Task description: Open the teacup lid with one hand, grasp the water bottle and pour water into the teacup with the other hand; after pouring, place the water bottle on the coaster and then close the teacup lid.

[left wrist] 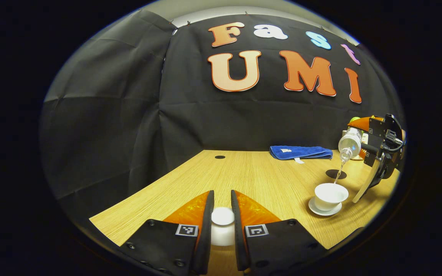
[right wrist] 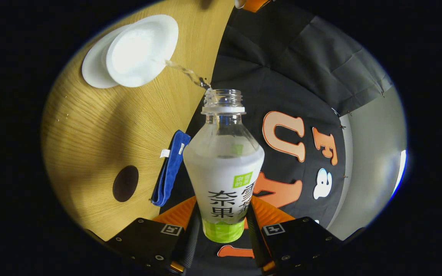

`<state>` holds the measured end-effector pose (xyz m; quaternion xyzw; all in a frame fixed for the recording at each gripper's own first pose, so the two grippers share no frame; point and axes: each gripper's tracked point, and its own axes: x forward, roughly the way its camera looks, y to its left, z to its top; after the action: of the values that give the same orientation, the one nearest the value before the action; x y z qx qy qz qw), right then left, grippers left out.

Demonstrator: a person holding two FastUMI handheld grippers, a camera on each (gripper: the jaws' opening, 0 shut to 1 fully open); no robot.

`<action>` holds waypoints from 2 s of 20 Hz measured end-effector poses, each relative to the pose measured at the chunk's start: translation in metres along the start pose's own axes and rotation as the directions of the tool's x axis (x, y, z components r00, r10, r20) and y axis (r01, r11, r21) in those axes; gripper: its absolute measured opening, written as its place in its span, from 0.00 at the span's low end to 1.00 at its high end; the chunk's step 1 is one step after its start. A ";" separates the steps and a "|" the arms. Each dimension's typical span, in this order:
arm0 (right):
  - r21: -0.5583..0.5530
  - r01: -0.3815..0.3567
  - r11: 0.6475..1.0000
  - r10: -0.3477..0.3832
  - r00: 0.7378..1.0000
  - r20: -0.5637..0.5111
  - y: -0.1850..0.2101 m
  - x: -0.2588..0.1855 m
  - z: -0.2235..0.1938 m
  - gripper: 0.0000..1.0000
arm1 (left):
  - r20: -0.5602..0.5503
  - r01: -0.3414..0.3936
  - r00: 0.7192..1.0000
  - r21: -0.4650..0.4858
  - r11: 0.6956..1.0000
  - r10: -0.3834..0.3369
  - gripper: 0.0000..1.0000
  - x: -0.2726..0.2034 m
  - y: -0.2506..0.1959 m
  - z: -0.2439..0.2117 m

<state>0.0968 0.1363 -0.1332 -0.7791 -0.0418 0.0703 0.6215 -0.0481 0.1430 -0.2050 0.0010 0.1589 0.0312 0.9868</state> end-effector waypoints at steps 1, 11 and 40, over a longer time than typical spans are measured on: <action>-0.016 0.010 1.000 -0.010 1.000 0.001 -0.002 0.001 -0.001 0.61 | -0.003 0.001 1.000 0.001 1.000 -0.001 0.30 0.000 0.000 0.000; -0.106 0.138 0.985 -0.134 0.990 0.043 -0.031 0.003 0.000 0.61 | 0.015 0.003 1.000 0.018 1.000 -0.003 0.30 0.001 -0.002 0.011; -0.144 0.107 0.984 -0.083 0.984 0.160 -0.028 -0.003 0.022 0.61 | 0.018 0.042 0.999 0.022 0.999 -0.043 0.30 -0.009 -0.020 0.016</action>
<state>0.0910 0.1634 -0.1109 -0.8135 -0.1320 0.0970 0.5580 -0.0506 0.1223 -0.1875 0.0084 0.1499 0.0086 0.9886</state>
